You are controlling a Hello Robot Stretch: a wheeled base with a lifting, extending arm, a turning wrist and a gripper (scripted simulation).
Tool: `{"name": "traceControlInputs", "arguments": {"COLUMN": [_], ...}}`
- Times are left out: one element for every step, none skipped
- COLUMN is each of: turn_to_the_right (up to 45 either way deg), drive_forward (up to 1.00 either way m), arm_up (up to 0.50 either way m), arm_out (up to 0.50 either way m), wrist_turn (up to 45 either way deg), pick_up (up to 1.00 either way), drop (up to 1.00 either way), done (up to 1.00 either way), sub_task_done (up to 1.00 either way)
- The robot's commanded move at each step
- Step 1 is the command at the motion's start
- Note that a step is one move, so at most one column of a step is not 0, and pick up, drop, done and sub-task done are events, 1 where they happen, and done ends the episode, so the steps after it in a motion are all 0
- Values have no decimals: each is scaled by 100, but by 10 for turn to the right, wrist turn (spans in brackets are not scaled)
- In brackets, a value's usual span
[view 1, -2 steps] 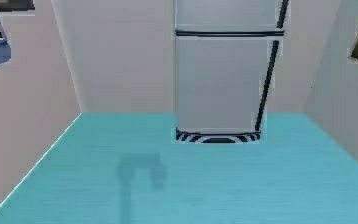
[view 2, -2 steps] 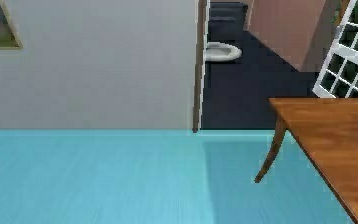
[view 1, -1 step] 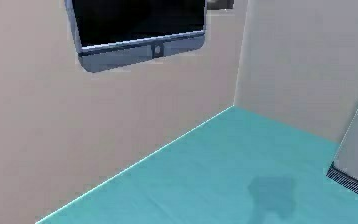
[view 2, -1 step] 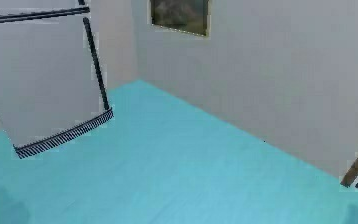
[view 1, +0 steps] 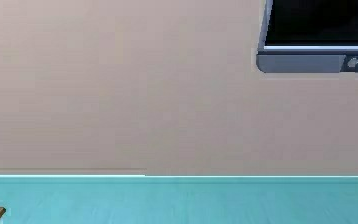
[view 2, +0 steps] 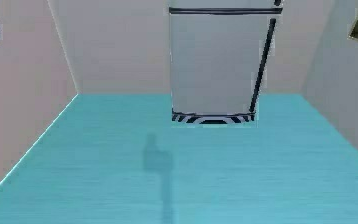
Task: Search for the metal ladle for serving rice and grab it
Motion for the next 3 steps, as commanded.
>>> {"name": "traceControlInputs", "arguments": {"turn_to_the_right": [-90, 0, -180], "drive_forward": [0, 75, 0], "arm_up": [0, 0, 0], "arm_out": [0, 0, 0], "wrist_turn": [0, 0, 0], "pick_up": [0, 0, 0], "drop": [0, 0, 0], "done": [0, 0, 0], "sub_task_done": [0, 0, 0]}}
